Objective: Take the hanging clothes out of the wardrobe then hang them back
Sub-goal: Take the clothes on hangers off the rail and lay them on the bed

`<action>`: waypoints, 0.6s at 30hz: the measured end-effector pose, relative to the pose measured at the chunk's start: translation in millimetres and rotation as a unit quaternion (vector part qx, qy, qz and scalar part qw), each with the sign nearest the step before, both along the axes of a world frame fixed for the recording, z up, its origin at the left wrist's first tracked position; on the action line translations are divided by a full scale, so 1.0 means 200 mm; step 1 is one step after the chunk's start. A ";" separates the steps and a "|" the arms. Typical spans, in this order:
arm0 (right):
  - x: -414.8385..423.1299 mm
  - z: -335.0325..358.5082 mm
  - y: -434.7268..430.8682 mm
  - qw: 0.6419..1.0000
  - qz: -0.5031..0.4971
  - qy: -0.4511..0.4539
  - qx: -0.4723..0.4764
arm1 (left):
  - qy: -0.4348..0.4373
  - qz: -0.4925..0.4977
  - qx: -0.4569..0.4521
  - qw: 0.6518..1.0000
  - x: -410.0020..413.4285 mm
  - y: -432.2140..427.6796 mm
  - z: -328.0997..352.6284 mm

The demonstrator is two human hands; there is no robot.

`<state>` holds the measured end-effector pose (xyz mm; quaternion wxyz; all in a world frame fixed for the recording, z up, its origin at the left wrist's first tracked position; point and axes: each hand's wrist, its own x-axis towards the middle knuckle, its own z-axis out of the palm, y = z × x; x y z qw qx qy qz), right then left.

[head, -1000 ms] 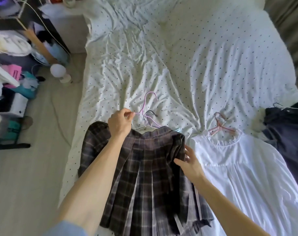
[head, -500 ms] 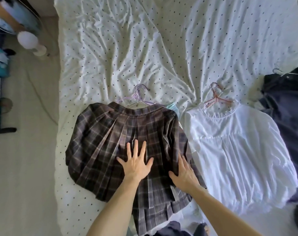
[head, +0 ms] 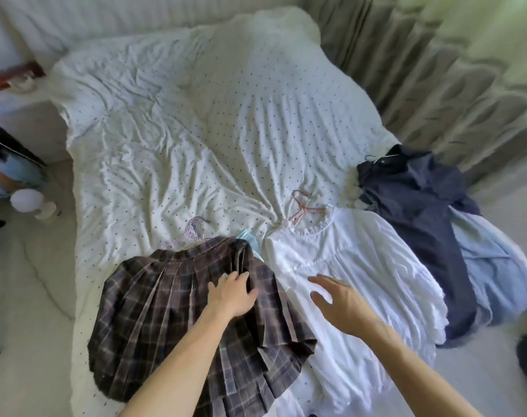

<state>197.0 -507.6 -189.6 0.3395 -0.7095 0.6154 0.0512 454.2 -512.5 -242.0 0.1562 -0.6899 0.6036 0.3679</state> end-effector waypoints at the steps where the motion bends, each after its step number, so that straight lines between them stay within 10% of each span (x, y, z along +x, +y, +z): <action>1: -0.10 0.07 0.01 0.999 -0.010 0.001 -0.042 | 0.011 -0.020 -0.030 0.999 -0.09 -0.03 0.08; 18: -1.92 0.97 1.29 0.832 -0.367 0.105 -0.403 | 0.194 -0.368 -0.325 0.849 -2.36 0.27 1.09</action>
